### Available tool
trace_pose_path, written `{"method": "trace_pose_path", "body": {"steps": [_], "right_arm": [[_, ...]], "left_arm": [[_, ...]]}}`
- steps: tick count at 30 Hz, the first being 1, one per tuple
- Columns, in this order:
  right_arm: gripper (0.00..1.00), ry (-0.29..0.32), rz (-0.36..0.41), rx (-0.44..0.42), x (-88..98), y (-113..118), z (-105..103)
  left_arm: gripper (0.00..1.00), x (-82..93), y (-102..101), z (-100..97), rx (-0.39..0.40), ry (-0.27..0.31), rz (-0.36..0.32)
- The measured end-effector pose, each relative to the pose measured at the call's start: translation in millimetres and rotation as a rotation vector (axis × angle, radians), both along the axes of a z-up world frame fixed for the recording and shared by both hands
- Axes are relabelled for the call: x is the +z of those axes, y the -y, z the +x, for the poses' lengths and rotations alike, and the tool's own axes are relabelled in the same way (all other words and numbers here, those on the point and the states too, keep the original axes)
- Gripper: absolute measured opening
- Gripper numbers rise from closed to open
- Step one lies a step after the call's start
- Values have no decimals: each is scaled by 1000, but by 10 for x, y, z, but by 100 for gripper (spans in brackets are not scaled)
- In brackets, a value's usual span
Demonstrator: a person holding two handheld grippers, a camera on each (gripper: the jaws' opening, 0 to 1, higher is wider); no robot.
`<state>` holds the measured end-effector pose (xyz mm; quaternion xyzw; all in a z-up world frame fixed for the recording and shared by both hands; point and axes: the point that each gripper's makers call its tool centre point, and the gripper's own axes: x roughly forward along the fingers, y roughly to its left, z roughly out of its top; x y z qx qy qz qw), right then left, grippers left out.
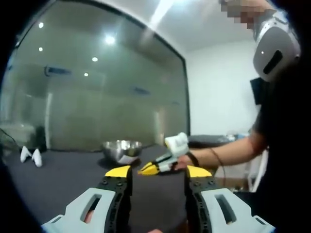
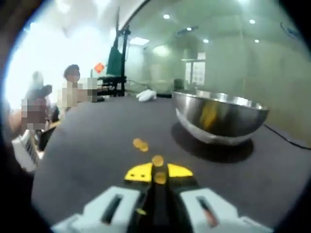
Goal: Pick up the QQ candy scattered on the table and place it into the stainless steel bowl on the table
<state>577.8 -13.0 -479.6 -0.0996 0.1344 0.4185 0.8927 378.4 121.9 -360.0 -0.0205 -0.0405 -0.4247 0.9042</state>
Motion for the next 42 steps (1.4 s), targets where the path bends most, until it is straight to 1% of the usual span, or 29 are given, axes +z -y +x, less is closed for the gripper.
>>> {"method": "trace_pose_path", "body": {"steps": [3,6,8,9,11,13,15,18,20,22,25,26,27,29,30,33,37,39,42], "right_arm": [[10,4,-2,-2,4,-2,-4],[10,12,-11,-9,32,14,-28],[10,21,11,-16,93,33,-54],[10,32,31,-20,153,40,-76],[10,38,41,-22,223,49,-100],[10,74,42,-28,368,64,-95],[10,111,68,-30,573,71,-68],[10,195,102,-64,882,109,62],[10,208,125,-105,1002,143,185],[10,231,126,-137,1071,167,300],[10,241,129,-216,1142,230,550],[10,219,149,-246,1157,251,634],[10,212,168,-265,1176,261,769],[10,220,178,-288,1227,269,912],[10,229,170,-298,1246,259,988],[10,234,173,-301,1285,201,1058],[10,240,169,-289,1292,124,1084],[10,243,163,-286,1280,100,1098],[11,228,163,-292,1233,82,1116]], "left_arm": [[44,38,-8,-18,0,8,-5],[44,75,-43,0,17,18,-15],[44,112,-65,-6,21,23,-32],[44,118,-67,-9,20,22,-36],[44,111,-64,-17,18,20,-32],[44,98,-55,-20,16,17,-25],[44,102,-31,-24,10,18,-21],[44,129,23,-27,-1,26,-23],[44,136,67,-37,-8,33,-20],[44,141,93,-55,-15,38,-20],[43,151,97,-73,-11,46,-26],[43,157,97,-79,-13,44,-31],[43,161,100,-88,-14,45,-32],[43,168,106,-107,-17,49,-23],[43,177,104,-117,-17,50,-22],[43,207,77,-150,-13,54,-30],[43,171,24,-178,-2,47,-22],[43,165,-17,-172,16,47,-22],[43,214,-60,-165,30,53,-43]]}}
